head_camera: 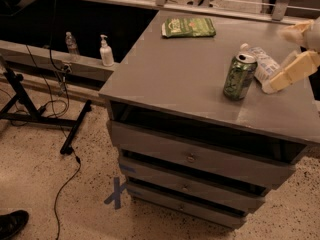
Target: Pick green can
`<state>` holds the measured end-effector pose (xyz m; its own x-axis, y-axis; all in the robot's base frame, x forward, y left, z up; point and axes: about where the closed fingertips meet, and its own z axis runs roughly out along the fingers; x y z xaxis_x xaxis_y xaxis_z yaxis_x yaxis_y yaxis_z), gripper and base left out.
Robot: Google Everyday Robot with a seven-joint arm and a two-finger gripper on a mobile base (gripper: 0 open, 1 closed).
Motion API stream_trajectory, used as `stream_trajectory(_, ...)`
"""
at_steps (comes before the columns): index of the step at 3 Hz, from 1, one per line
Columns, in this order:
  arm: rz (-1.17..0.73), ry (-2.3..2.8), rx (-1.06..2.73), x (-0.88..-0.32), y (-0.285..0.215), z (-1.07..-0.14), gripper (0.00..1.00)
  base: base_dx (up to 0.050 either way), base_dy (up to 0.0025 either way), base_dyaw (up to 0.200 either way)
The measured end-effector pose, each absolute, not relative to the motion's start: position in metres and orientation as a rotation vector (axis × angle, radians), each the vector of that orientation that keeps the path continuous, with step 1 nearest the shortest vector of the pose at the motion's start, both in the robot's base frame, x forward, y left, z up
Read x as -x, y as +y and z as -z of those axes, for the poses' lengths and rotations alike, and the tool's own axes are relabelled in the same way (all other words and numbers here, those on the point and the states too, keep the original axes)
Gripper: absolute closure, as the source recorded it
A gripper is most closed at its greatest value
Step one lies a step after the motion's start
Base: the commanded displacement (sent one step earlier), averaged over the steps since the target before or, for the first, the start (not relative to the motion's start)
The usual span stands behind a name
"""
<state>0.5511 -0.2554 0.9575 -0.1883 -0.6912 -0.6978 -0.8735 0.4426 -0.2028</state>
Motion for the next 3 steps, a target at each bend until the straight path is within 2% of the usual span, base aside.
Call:
stream_trajectory(2, -0.471, 1.94, 1.153, -0.582, -0.268, -0.906, 0.0, 0.0, 0.0, 0.0)
stream_trajectory(3, -0.531, 1.897, 1.11, -0.595, -0.259, -0.9, 0.0, 0.0, 0.0, 0.0)
